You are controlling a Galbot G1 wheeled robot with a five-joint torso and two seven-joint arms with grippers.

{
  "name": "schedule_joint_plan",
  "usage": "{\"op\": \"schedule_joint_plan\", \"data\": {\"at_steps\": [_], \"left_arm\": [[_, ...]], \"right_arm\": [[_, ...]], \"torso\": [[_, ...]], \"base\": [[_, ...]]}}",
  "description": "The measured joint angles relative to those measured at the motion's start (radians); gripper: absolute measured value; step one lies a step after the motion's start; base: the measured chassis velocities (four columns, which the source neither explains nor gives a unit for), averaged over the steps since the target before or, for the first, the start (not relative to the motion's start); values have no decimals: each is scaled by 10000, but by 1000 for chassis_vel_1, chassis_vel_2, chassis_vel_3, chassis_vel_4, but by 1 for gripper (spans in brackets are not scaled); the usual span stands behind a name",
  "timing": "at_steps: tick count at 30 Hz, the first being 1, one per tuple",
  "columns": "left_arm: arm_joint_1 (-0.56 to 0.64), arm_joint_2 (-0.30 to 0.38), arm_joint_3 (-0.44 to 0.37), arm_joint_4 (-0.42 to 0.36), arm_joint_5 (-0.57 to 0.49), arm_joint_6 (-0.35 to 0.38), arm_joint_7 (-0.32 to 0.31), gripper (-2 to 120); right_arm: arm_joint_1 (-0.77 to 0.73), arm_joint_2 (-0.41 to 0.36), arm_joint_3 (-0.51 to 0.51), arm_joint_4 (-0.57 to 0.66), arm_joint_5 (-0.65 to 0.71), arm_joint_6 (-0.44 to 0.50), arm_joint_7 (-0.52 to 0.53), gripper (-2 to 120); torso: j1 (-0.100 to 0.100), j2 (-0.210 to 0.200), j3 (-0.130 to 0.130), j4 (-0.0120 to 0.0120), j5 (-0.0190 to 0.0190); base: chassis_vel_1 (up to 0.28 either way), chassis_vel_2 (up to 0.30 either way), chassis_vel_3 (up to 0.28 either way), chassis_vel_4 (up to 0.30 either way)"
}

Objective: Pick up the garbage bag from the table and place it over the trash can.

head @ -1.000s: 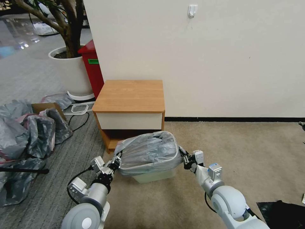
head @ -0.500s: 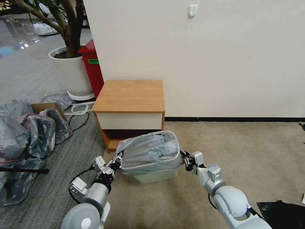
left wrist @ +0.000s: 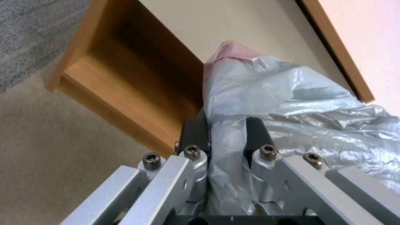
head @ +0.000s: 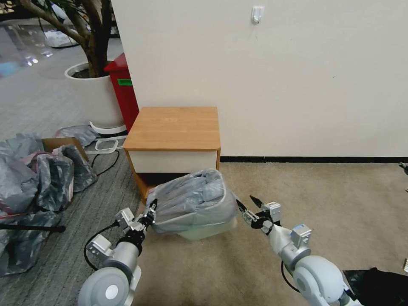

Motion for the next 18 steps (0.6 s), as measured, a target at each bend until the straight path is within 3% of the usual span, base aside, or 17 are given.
{"op": "schedule_joint_plan", "data": {"at_steps": [6, 9, 13, 16, 18], "left_arm": [[-54, 70, 99, 137, 324, 45, -58, 9], [-44, 112, 210, 138, 581, 47, -58, 9], [-18, 153, 410, 130, 1405, -22, 33, 9], [3, 181, 670, 155, 2615, -355, 201, 9], [6, 189, 747, 159, 2914, -444, 225, 9]], "right_arm": [[-172, -43, 834, 600, 742, 52, -191, 96], [-71, -365, 1220, 1323, 1072, -196, -198, 100], [443, -1168, 1161, 2410, 1088, -1155, -420, 93], [1395, -1908, 134, 3116, -151, -2341, -875, 80], [1751, -2087, -288, 3216, -563, -2644, -1045, 77]], "torso": [[0, 0, 0, -1, 1], [0, 0, 0, -2, 1], [0, 0, 0, -1, -1], [0, 0, 0, -1, -1], [0, 0, 0, -1, 0]], "base": [[0, 0, 0, 0], [0, 0, 0, 0], [0, 0, 0, 0], [0, 0, 0, 0], [0, 0, 0, 0]]}}
